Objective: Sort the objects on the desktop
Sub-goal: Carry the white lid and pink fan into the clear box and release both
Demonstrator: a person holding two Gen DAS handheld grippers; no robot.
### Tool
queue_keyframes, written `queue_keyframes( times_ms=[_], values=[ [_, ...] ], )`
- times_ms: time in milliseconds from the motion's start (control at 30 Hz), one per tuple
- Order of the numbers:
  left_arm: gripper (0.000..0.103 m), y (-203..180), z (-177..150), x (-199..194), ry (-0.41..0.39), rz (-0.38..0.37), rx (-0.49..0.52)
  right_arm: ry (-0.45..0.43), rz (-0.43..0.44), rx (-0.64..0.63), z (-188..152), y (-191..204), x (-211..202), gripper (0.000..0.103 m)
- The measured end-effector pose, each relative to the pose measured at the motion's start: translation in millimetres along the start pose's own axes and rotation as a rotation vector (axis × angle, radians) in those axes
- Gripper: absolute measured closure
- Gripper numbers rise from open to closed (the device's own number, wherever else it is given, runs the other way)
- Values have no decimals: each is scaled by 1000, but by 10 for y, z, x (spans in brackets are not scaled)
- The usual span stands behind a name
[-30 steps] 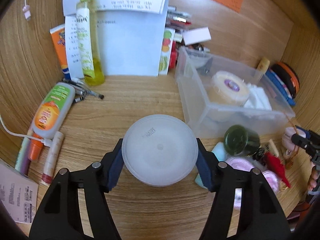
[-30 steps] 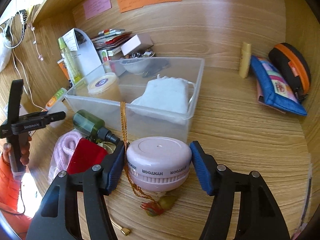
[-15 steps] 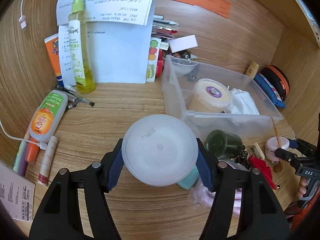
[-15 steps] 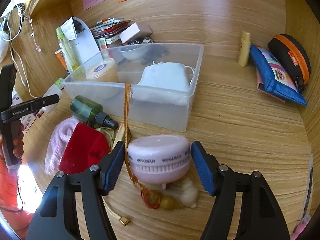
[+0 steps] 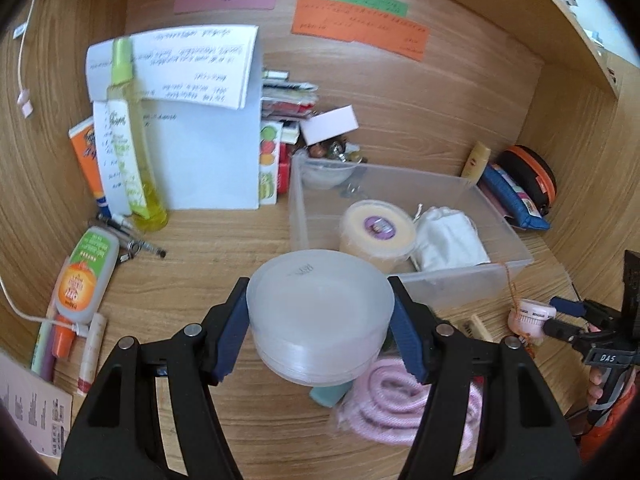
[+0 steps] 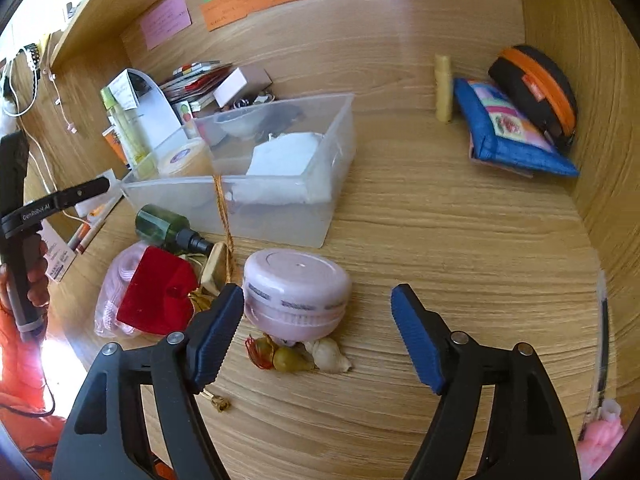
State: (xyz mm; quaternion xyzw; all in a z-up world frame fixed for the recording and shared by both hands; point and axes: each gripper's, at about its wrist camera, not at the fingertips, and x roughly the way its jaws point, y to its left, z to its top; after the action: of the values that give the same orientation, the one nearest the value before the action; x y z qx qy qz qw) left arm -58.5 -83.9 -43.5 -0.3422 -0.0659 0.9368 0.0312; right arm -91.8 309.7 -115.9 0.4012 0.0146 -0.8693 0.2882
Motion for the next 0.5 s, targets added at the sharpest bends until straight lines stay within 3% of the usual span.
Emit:
queue_keyframes(
  times_ms=[167, 267, 500],
  values=[
    [38, -141, 65, 44, -5, -10, 40, 44, 38, 10, 9, 10, 204, 30],
    [38, -211, 105, 81, -9, -16, 56, 45, 79, 20, 51, 32, 288, 42],
    [38, -262, 226, 215, -7, -39, 59, 4, 47, -15, 121, 79, 251, 42]
  ],
)
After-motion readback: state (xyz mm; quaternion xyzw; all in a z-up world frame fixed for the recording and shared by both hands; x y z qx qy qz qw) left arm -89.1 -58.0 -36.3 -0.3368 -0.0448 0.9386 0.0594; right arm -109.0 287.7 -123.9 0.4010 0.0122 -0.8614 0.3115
